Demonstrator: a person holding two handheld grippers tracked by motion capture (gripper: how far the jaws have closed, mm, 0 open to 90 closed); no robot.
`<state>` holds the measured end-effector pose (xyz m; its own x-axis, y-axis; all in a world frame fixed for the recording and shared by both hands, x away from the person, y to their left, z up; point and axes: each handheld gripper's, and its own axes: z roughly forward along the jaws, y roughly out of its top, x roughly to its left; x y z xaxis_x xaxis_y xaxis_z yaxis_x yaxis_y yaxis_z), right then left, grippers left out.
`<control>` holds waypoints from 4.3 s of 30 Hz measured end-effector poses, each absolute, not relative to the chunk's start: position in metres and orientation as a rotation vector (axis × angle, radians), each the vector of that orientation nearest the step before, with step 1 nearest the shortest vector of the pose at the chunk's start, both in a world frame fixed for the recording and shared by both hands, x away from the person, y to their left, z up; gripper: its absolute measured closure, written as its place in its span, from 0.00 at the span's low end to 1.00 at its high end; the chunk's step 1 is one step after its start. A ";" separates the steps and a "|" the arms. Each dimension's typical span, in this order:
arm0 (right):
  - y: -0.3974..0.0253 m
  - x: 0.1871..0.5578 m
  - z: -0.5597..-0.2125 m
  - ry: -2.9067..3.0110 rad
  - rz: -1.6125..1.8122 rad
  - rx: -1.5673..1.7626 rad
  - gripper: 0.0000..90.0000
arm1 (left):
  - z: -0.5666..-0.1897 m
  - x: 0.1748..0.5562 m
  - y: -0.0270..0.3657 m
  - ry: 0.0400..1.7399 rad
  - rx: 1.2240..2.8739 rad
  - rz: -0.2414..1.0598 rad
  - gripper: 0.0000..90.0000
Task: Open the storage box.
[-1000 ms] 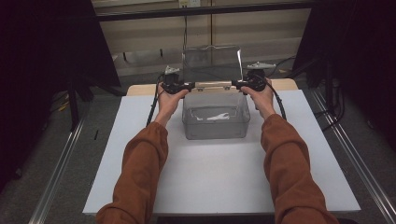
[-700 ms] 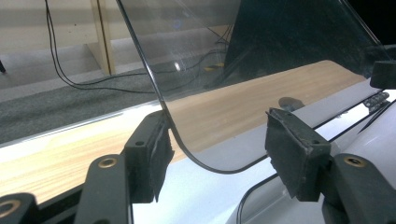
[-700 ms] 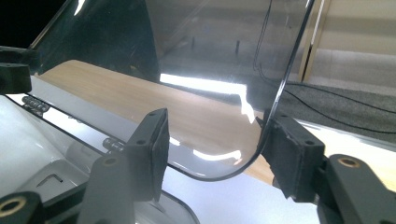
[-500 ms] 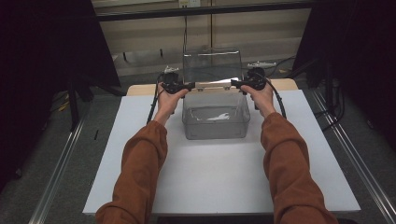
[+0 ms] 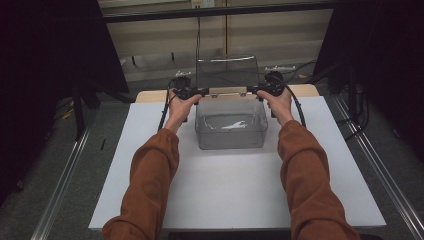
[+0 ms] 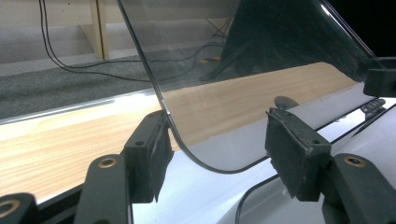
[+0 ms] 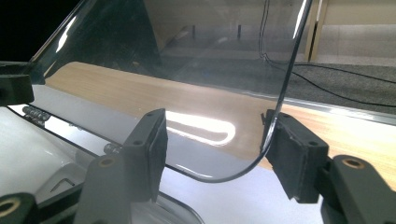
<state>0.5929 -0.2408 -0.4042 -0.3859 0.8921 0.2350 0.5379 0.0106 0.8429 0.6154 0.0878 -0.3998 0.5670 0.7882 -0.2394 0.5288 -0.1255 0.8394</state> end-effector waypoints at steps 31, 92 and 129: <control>-0.239 0.597 -0.414 1.852 1.385 1.638 0.40 | -0.405 0.617 0.086 1.136 1.759 0.318 0.40; -0.234 0.548 -0.403 1.762 1.322 1.273 0.06 | -0.397 0.573 0.110 0.900 1.707 0.492 0.05; -0.240 0.460 -0.391 1.690 1.322 1.140 0.01 | -0.388 0.493 0.133 0.823 1.641 0.553 0.05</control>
